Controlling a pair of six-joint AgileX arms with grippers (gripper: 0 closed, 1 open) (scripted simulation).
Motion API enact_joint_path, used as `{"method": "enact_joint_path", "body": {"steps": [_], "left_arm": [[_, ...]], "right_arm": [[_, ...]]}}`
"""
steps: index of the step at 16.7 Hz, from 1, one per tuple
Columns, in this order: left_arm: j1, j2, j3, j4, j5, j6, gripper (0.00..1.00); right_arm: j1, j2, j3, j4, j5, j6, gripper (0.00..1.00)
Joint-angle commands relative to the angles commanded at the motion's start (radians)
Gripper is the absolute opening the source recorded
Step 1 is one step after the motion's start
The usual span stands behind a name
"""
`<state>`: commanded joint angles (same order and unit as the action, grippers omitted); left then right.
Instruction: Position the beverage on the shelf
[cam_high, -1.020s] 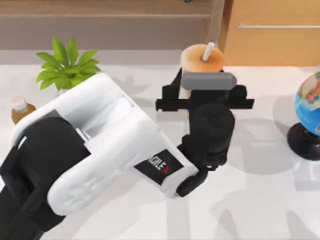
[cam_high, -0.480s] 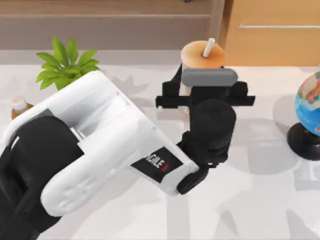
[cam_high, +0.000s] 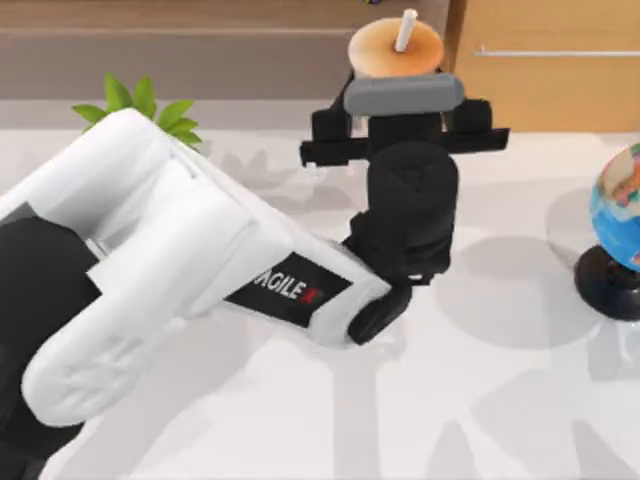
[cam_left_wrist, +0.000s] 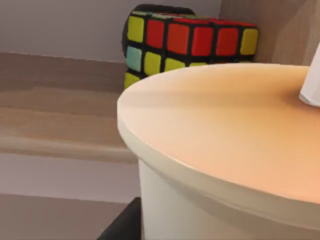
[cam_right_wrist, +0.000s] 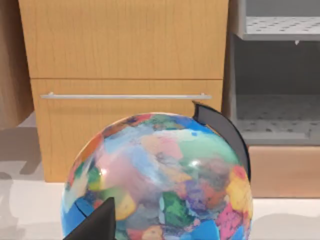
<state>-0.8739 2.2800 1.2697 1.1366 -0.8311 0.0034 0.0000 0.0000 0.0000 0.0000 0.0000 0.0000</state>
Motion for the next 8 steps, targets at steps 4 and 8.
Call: {"method": "enact_joint_path", "body": {"steps": [4,8], "left_arm": [[0.087,-0.122,-0.001,-0.077,0.061,-0.008,0.00],[0.202,-0.240,-0.019,-0.191,0.140,-0.014,0.00]], "right_arm": [[0.000,0.000,0.000,0.000,0.000,0.000,1.00],[0.000,0.000,0.000,0.000,0.000,0.000,1.00]]}}
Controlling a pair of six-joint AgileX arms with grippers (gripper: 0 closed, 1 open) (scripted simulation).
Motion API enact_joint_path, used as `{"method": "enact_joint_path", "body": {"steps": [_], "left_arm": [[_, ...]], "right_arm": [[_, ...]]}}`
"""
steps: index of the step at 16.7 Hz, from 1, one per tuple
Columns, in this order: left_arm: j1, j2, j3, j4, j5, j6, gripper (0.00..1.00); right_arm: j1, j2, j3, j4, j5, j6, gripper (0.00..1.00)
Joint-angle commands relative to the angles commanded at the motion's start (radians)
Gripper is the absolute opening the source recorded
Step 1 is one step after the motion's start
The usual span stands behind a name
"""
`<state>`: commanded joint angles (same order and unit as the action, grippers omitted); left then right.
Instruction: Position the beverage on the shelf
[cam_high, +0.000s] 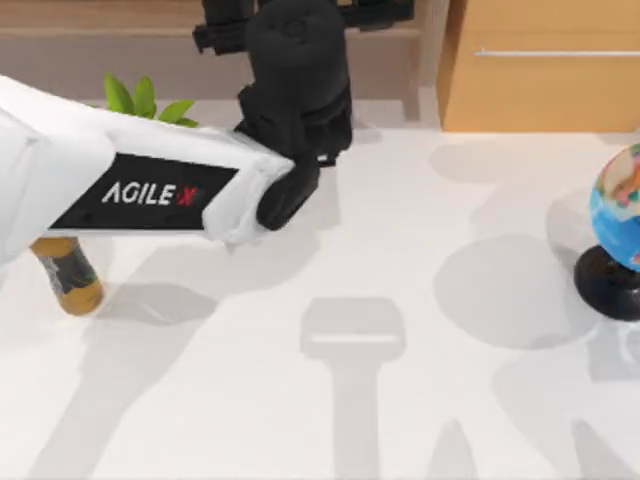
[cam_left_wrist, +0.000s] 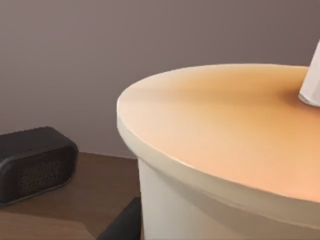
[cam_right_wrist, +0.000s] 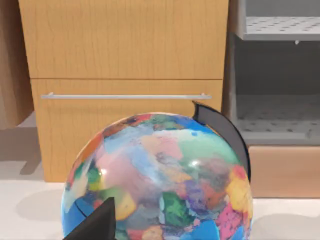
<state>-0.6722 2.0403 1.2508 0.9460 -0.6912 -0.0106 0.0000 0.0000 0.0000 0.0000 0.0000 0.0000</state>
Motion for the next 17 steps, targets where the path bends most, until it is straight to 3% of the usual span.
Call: {"method": "enact_joint_path", "body": {"steps": [9,17], "left_arm": [[0.243,-0.159,0.002,-0.272,0.212,0.002,0.00],[0.299,-0.180,0.086,-0.405,0.361,0.022,0.00]], "right_arm": [[0.000,0.000,0.000,0.000,0.000,0.000,1.00],[0.000,0.000,0.000,0.000,0.000,0.000,1.00]]}}
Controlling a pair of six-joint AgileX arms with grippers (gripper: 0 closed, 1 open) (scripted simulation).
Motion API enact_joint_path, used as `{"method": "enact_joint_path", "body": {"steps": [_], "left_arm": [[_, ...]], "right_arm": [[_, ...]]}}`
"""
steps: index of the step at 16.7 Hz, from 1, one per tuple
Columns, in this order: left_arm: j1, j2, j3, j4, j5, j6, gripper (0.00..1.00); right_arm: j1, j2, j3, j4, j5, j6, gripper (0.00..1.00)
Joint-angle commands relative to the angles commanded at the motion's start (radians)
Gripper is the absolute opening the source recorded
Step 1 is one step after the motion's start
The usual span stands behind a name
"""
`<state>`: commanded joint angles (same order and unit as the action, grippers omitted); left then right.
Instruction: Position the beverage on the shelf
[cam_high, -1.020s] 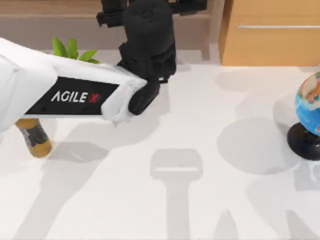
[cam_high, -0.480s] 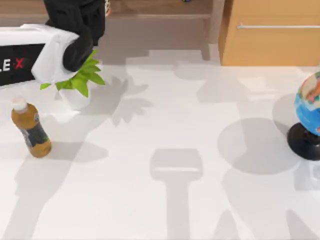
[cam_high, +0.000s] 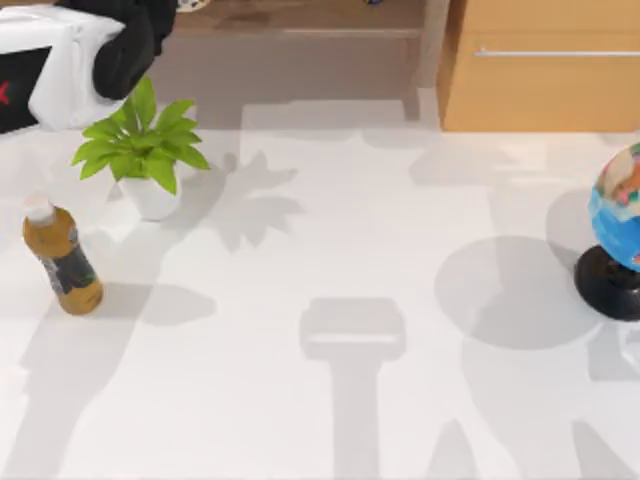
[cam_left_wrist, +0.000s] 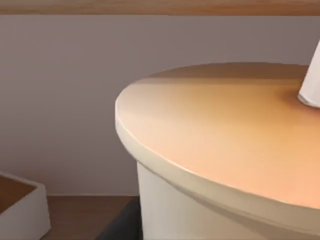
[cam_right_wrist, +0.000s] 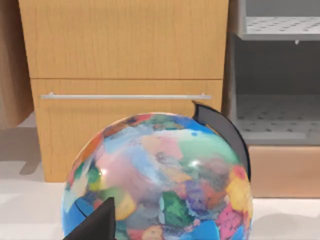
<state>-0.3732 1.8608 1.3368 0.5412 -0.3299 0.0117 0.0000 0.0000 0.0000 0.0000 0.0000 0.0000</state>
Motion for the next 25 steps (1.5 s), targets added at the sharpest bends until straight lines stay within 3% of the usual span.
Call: {"method": "enact_joint_path", "body": {"steps": [9,15,18,25], "left_arm": [[-0.007,0.003,-0.015,-0.007,0.015,0.033,0.00],[-0.110,0.007,-0.082,-0.012,0.161,0.274,0.00],[-0.126,0.019,-0.057,-0.004,0.198,0.324,0.00],[-0.014,0.119,0.051,0.040,0.094,0.123,0.00]], "right_arm": [[0.000,0.000,0.000,0.000,0.000,0.000,1.00],[0.000,0.000,0.000,0.000,0.000,0.000,1.00],[0.000,0.000,0.000,0.000,0.000,0.000,1.00],[0.000,0.000,0.000,0.000,0.000,0.000,1.00]]}}
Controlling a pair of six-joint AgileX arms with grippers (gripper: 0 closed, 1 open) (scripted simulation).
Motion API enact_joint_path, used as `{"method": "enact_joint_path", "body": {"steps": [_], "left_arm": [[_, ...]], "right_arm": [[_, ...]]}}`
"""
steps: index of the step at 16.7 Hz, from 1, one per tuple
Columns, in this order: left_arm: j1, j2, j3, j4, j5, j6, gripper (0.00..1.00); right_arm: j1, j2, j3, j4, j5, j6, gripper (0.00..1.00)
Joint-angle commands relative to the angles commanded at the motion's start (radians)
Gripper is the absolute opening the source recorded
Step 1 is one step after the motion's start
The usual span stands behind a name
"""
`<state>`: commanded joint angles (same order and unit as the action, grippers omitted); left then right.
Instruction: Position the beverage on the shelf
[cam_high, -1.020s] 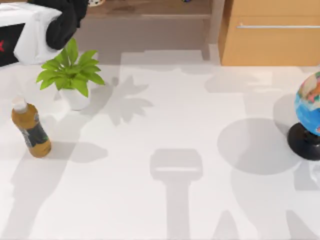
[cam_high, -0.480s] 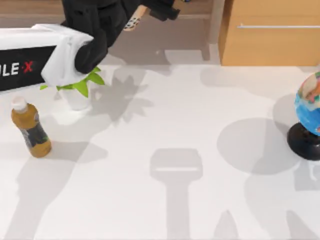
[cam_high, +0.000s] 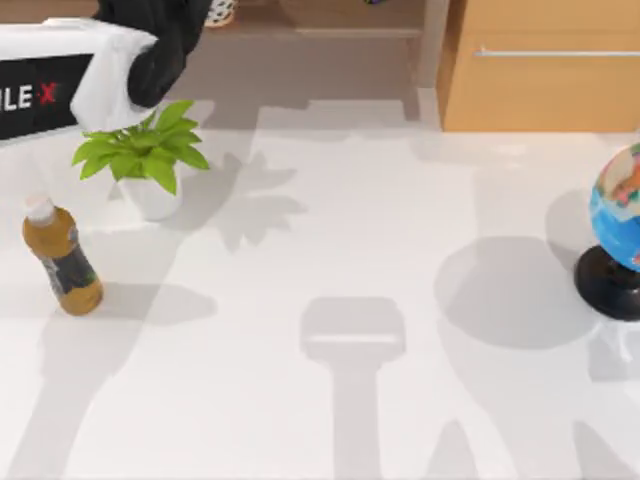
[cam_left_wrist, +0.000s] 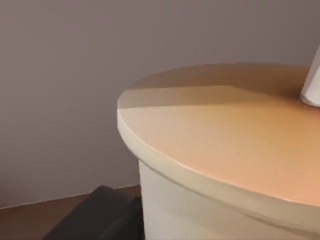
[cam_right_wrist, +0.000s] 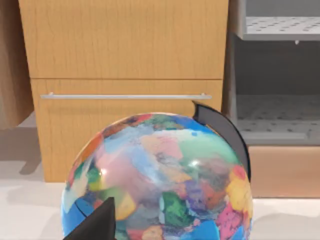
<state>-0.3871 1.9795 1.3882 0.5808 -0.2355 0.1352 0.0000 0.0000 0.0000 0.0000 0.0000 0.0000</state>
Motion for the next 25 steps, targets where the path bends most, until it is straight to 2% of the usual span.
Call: {"method": "enact_joint_path", "body": {"steps": [4,9,22,25], "left_arm": [[0.043,0.049,0.055,0.017,-0.055,-0.120,0.00],[0.045,0.051,0.059,0.018,-0.058,-0.124,0.00],[0.045,0.051,0.059,0.018,-0.058,-0.124,0.98],[0.045,0.051,0.059,0.018,-0.058,-0.124,1.00]], "right_arm": [[0.000,0.000,0.000,0.000,0.000,0.000,1.00],[0.000,0.000,0.000,0.000,0.000,0.000,1.00],[0.000,0.000,0.000,0.000,0.000,0.000,1.00],[0.000,0.000,0.000,0.000,0.000,0.000,1.00]]}}
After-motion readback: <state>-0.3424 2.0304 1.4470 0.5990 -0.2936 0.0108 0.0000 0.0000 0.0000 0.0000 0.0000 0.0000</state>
